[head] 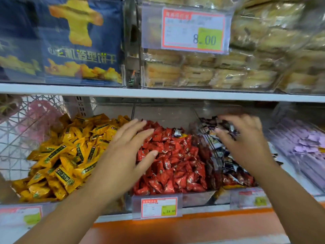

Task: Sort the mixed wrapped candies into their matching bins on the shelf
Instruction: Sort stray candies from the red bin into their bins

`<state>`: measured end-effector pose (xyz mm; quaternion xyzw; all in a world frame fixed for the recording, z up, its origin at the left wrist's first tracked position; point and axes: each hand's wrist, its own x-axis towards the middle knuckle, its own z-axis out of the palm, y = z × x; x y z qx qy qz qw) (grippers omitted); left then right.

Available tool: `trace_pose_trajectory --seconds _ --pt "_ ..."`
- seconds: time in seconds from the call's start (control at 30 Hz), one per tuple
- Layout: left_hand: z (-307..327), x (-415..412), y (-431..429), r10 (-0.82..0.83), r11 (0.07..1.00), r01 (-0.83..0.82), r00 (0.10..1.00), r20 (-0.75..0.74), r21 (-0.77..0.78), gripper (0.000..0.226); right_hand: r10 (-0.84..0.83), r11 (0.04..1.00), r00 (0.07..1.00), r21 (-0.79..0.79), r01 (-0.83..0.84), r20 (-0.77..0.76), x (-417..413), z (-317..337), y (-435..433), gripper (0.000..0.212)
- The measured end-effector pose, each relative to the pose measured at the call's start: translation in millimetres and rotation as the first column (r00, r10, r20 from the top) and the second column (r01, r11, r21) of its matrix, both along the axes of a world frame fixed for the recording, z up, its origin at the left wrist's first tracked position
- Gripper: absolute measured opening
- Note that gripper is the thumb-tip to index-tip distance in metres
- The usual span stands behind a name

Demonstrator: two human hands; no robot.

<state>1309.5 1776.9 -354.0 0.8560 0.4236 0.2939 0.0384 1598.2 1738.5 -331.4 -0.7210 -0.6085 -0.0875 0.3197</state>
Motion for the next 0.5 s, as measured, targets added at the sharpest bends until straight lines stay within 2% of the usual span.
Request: trace_pose_trajectory --seconds 0.1,0.17,0.23,0.33,0.5 --pt "11 35 22 -0.114 0.985 0.095 0.985 -0.132 -0.147 0.056 0.270 0.963 0.963 0.002 -0.270 -0.001 -23 -16 -1 0.023" --pt "10 63 41 -0.177 0.963 0.133 0.968 -0.178 -0.236 0.054 0.359 0.931 0.933 -0.054 -0.361 -0.040 -37 -30 0 0.028" --pt "5 89 62 -0.183 0.943 0.116 0.963 -0.196 -0.313 0.050 0.361 0.928 0.922 -0.036 -0.370 -0.142 -42 -39 -1 0.042" --pt "-9 117 95 -0.113 0.921 0.019 0.969 -0.220 -0.390 0.050 0.281 0.957 0.885 0.042 -0.287 -0.371 -41 -41 -2 0.056" --pt "-36 133 128 -0.051 0.926 -0.106 0.915 -0.399 -0.362 0.052 0.281 0.952 0.866 0.005 -0.307 -0.414 -37 -44 -1 0.057"
